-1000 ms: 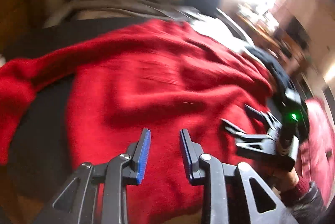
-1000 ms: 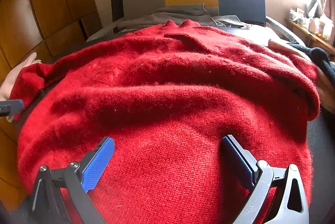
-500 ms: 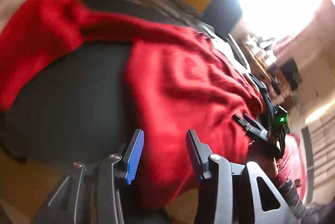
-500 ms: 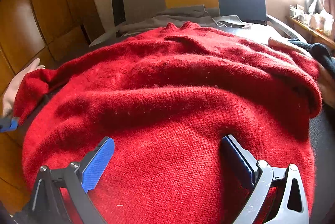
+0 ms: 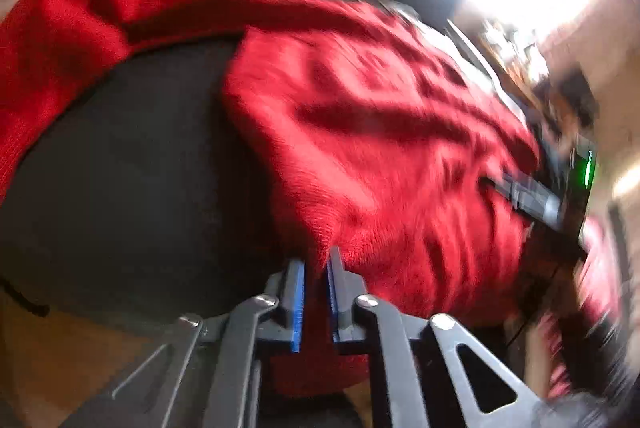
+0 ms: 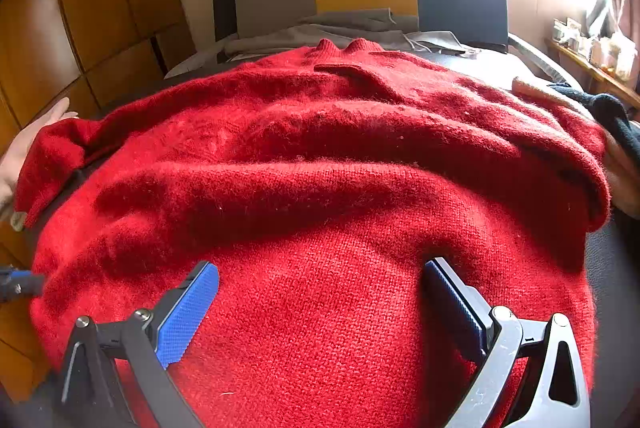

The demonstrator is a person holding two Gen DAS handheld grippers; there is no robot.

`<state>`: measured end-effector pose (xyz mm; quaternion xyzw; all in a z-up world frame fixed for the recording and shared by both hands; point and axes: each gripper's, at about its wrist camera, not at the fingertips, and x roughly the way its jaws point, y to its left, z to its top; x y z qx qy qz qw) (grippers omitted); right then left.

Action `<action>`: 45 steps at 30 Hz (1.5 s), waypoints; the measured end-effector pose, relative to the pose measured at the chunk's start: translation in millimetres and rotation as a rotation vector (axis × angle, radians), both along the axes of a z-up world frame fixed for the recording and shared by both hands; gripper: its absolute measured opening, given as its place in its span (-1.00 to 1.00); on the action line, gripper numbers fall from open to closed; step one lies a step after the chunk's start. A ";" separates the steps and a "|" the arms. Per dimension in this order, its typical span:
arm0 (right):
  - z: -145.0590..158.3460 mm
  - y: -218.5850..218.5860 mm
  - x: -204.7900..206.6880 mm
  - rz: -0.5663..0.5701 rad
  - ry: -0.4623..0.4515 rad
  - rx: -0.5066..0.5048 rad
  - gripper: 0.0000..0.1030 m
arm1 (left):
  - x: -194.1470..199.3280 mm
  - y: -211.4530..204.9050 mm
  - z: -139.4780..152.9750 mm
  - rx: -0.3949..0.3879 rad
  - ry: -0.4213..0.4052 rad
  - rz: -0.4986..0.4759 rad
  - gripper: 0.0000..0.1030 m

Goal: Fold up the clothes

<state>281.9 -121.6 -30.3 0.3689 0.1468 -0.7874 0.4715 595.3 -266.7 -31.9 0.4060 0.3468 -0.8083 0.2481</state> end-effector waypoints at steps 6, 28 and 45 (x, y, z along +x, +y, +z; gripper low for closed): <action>-0.1 3.0 -0.5 0.000 -0.009 -0.015 1.00 | 1.4 4.2 79.3 -0.254 -0.060 0.010 -0.98; -0.4 -0.5 2.3 -0.002 0.008 0.005 1.00 | 14.8 -2.5 -20.1 0.122 0.098 -0.027 -0.24; -0.3 1.9 0.5 -0.002 -0.003 -0.010 1.00 | 50.4 -8.4 85.6 -0.124 -0.108 0.116 -0.59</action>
